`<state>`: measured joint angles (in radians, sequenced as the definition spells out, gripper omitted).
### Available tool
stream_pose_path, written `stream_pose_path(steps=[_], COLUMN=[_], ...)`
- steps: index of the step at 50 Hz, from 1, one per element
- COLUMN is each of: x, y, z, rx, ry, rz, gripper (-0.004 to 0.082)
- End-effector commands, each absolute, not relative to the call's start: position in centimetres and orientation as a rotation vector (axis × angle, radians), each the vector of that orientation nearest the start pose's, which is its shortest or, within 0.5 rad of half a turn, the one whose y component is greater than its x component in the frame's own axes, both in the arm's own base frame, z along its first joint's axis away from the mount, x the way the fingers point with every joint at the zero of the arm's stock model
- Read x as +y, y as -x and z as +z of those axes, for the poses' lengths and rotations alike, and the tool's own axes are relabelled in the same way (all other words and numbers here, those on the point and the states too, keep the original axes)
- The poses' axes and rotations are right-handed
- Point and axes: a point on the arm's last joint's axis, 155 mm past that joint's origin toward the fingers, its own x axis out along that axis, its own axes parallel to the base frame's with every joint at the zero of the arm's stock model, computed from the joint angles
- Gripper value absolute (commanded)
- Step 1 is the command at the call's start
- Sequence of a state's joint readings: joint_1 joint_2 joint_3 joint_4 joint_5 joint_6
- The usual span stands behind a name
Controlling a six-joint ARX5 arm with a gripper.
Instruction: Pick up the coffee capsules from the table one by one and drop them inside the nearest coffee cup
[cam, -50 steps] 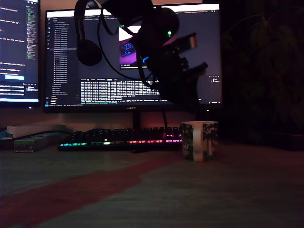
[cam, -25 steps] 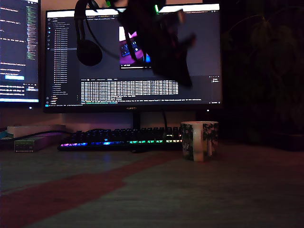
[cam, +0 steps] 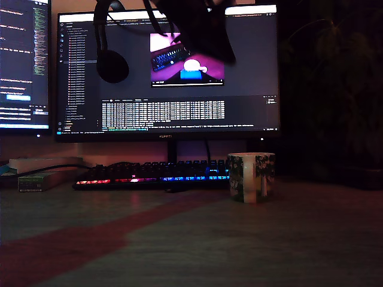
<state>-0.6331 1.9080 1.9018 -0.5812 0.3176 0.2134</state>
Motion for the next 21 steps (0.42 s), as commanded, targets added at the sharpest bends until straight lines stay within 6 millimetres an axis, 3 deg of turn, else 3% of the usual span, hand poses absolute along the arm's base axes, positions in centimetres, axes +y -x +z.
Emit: stream_pose_path(steps=[1,21], x=[-36.6,-32.0], y=[-41.0,-37.2], z=[27.5,27.3], rx=[0.498,0.437], ry=[-0.281,-0.217], rz=[-0.971,-0.922], gripper=[-0.0022,-0.0022])
